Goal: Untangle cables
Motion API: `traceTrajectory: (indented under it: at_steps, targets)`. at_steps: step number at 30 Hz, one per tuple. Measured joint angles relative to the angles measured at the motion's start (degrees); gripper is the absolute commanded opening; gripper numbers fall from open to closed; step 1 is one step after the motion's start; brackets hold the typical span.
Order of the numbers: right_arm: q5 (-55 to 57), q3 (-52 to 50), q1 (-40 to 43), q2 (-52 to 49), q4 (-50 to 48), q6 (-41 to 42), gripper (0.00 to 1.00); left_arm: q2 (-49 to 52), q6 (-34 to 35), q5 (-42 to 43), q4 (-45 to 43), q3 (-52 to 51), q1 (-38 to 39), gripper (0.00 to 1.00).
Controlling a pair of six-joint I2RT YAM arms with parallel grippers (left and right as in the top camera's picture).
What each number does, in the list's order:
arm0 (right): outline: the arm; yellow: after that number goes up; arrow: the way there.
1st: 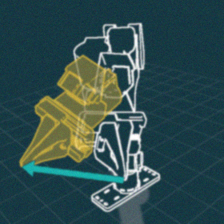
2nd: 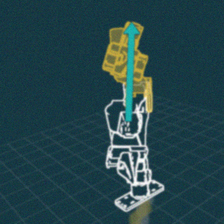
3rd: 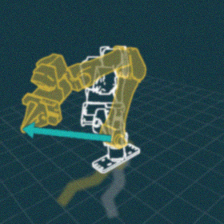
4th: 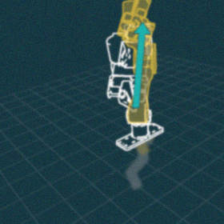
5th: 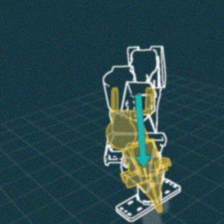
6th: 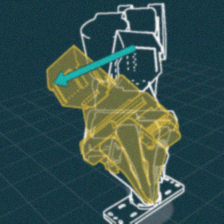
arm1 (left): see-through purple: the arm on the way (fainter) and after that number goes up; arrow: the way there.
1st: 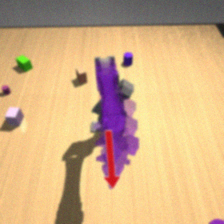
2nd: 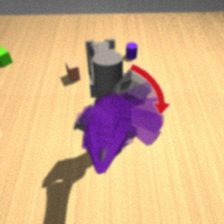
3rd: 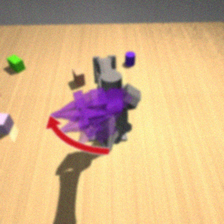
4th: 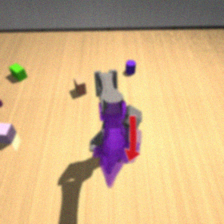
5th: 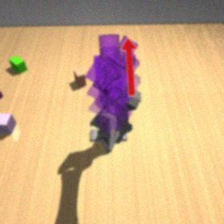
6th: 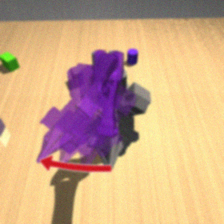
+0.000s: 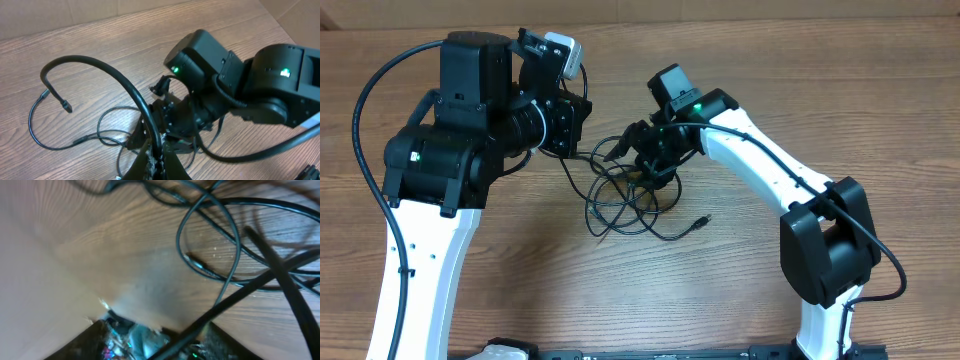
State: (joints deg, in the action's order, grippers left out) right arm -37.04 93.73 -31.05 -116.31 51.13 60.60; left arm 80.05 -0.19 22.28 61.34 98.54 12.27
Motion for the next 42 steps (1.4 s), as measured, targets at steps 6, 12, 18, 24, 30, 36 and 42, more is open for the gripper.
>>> traceTrajectory:
  at_steps: [6,12,18,24,30,36,42]
  targets:
    - [11.9,0.0,-0.3,0.0,1.2,-2.4,0.04,0.0,1.6,-7.3,1.8,0.0,0.0,0.04]
    - [17.9,0.0,6.1,0.0,9.3,-7.4,0.04,0.0,18.2,-35.1,7.4,0.0,0.0,0.04]
    - [28.4,0.0,14.0,0.0,15.9,-8.2,0.04,0.0,22.9,-42.3,7.6,0.0,0.0,0.04]
    - [40.9,0.0,17.4,0.0,20.0,-8.3,0.04,0.0,31.4,-54.9,11.6,0.0,0.0,0.04]
    - [56.1,0.0,17.4,0.0,22.7,-6.8,0.15,0.0,33.3,-56.9,12.1,0.0,-3.2,0.04]
    - [50.1,0.0,17.4,0.0,22.5,-7.5,0.25,1.4,34.2,-53.7,12.4,0.0,-4.5,0.04]
    - [45.2,0.0,17.4,0.0,23.2,-12.0,0.25,16.2,18.4,-30.4,15.7,0.4,-4.5,0.04]
